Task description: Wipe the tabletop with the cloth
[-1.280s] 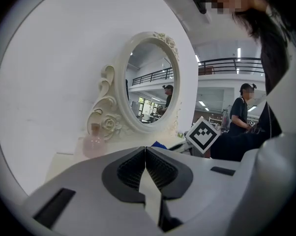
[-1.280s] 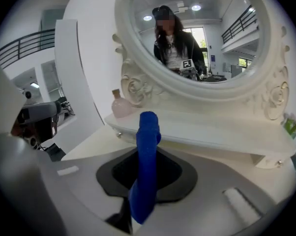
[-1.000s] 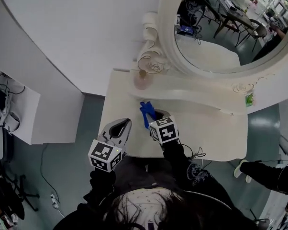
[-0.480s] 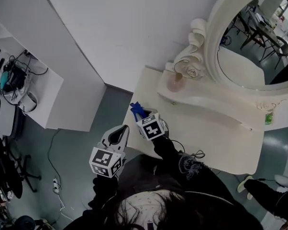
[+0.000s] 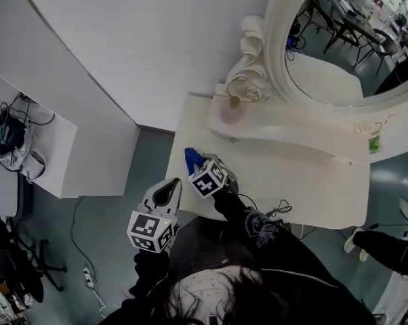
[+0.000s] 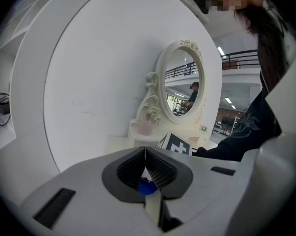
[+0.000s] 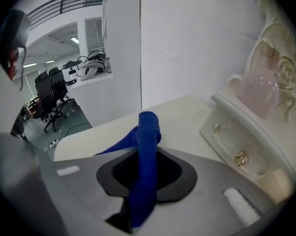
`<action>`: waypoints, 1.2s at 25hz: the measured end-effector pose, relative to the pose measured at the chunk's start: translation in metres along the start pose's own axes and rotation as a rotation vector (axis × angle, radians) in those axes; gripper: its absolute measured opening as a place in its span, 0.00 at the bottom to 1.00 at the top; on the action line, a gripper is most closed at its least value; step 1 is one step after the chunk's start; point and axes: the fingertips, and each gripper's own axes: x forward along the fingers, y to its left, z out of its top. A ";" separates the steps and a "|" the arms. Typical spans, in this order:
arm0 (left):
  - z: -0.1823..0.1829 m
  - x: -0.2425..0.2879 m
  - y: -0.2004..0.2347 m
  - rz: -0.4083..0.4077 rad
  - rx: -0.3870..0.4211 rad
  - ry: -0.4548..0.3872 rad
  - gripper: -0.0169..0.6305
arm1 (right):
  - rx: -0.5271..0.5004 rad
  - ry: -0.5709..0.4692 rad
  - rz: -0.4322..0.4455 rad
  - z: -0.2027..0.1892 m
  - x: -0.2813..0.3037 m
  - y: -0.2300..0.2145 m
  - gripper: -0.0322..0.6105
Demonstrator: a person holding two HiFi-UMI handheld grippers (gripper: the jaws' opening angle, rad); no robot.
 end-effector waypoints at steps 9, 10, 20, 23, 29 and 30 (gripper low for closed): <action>0.002 0.027 -0.033 -0.101 0.030 0.010 0.03 | -0.017 0.019 -0.142 -0.035 -0.027 -0.050 0.16; 0.003 0.030 -0.038 -0.112 0.035 0.013 0.03 | -0.006 0.021 -0.153 -0.041 -0.031 -0.056 0.16; 0.012 0.065 -0.106 -0.202 0.108 0.029 0.03 | 0.078 0.036 -0.249 -0.105 -0.081 -0.123 0.16; 0.015 0.076 -0.134 -0.224 0.122 0.037 0.03 | 0.111 0.036 -0.264 -0.125 -0.098 -0.141 0.16; 0.015 0.101 -0.197 -0.269 0.145 0.052 0.03 | 0.154 0.039 -0.286 -0.172 -0.133 -0.181 0.16; 0.014 0.106 -0.207 -0.276 0.149 0.056 0.03 | 0.162 0.038 -0.292 -0.181 -0.139 -0.189 0.16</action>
